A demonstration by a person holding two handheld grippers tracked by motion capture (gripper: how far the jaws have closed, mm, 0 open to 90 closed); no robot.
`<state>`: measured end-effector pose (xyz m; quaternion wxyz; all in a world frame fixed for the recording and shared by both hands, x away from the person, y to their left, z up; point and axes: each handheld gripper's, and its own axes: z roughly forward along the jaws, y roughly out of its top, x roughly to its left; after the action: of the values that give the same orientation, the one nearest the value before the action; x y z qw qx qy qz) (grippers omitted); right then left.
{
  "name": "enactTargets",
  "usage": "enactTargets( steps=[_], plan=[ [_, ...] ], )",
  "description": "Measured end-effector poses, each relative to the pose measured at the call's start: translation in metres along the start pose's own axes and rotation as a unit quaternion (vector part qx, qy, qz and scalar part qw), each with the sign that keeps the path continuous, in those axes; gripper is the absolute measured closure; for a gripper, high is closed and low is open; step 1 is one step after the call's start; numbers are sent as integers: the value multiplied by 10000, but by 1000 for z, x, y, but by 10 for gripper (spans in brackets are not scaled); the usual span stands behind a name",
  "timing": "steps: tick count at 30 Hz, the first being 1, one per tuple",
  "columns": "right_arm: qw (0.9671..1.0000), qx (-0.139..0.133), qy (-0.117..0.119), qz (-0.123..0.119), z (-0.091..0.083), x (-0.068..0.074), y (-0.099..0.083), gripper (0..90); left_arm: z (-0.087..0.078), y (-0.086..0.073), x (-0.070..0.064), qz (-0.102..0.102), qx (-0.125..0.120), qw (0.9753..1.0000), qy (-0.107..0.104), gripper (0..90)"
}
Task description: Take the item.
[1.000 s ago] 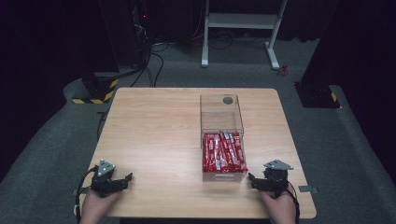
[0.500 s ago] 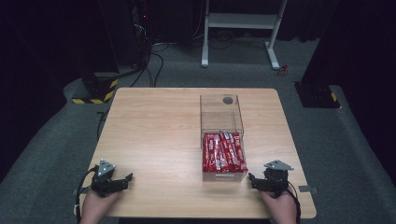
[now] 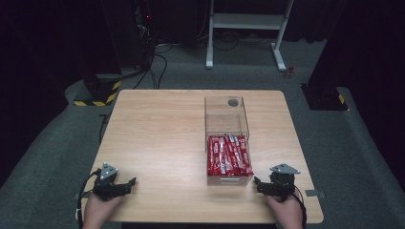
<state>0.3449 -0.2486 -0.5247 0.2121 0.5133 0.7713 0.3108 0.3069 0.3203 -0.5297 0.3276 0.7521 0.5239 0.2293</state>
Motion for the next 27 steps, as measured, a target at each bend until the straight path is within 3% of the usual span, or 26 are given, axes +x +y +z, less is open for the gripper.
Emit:
enactTargets(
  steps=[7,10,27],
  plan=[
    [10000,2,-1,4,0,0,0,86,0,1,1,-28,35,10000,21,152],
    [10000,1,-2,4,0,0,0,86,-2,2,1,-127,-13,9999,-62,153],
    [10000,9,14,-4,0,0,0,90,-9,13,-19,49,-258,9994,-225,171]
  ],
)
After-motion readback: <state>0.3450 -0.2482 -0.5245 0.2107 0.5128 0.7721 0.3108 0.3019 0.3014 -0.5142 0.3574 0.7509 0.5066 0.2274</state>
